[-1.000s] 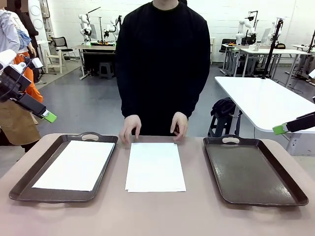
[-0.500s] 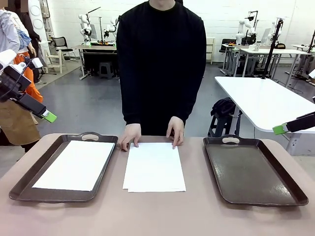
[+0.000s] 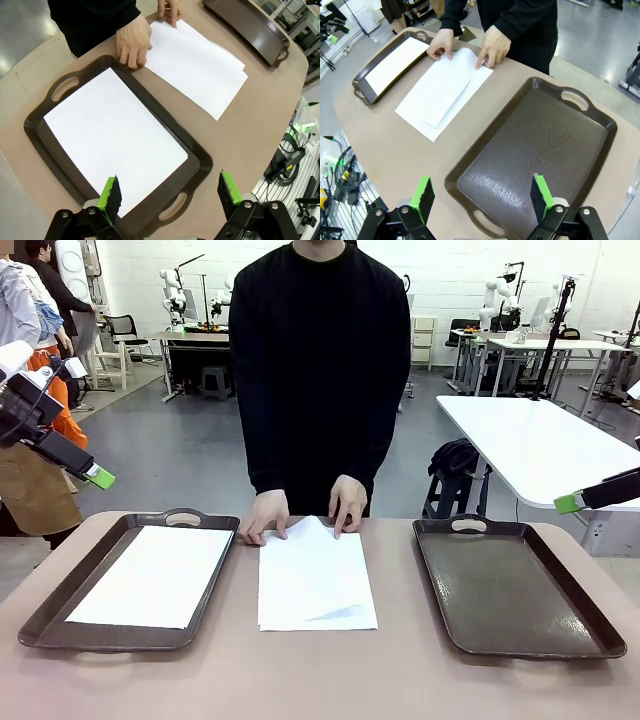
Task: Sort the A4 documents.
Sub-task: Receive the A4 Paper.
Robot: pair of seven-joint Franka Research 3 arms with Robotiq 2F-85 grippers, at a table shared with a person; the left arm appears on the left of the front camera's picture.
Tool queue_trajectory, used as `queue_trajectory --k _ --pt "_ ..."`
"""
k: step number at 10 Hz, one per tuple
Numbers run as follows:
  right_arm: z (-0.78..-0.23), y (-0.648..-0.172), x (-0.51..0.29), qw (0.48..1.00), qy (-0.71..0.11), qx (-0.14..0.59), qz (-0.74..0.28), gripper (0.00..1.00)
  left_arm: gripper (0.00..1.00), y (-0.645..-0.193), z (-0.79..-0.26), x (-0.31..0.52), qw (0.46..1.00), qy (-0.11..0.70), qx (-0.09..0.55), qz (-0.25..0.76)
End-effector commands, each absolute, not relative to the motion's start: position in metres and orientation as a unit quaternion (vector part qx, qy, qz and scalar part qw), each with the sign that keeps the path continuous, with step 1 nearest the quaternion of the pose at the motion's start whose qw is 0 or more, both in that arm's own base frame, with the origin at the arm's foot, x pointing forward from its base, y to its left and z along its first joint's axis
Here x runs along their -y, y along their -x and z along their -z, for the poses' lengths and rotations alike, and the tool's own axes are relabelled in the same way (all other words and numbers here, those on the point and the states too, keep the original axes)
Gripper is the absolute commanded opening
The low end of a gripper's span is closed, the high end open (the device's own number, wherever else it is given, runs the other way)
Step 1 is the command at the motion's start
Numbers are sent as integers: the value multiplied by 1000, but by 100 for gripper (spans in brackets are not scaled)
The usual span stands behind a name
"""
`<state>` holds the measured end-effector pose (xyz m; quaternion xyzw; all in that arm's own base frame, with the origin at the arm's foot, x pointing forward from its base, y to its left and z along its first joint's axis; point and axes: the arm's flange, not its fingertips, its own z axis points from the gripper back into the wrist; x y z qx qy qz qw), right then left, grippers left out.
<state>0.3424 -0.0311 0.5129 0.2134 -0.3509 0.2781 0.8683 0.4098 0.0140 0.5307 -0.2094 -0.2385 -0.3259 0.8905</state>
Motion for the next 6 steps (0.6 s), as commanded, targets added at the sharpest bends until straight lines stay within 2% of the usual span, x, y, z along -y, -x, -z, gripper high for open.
queue_trajectory --k 1,6 --pt "-511 -344 31 865 -224 351 -279 100 100 -410 -530 -14 891 209 238 326" --pt "-511 -344 31 865 -224 351 -279 100 100 -410 -530 -14 891 209 238 326"
